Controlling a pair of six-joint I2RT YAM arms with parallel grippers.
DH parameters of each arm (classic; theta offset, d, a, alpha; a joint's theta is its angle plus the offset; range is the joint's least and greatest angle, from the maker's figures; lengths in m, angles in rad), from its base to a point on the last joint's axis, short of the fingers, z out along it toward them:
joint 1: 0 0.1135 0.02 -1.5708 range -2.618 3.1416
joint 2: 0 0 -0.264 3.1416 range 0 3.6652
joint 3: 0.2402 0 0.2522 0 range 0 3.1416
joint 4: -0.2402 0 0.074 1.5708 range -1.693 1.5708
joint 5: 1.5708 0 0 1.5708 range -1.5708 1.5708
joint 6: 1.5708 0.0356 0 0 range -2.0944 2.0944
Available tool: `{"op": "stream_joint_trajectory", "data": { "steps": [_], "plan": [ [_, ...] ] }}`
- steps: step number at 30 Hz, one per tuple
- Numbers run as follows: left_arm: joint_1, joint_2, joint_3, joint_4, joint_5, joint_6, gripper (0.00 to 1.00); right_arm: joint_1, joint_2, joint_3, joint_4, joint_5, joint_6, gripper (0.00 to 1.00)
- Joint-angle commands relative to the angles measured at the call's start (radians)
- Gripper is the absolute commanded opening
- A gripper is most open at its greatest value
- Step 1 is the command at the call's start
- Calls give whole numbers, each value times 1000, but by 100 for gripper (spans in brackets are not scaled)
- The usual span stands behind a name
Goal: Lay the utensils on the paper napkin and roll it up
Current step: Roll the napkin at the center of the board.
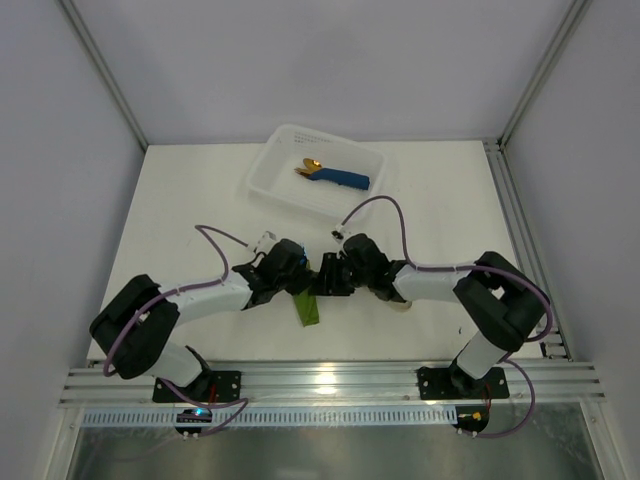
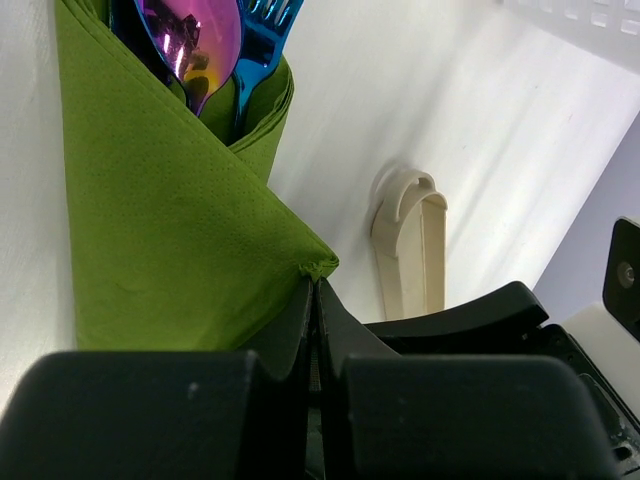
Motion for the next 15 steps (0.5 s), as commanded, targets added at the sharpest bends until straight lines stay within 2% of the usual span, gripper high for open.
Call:
{"op": "stream_joint_trajectory", "data": {
  "steps": [1,15],
  "plan": [
    [-11,12,37,0,37,21,0,-5,5,66,62,50,-7,42],
    [-11,10,37,3,57,32,0,-6,13,78,78,40,-30,39]
  ]
}}
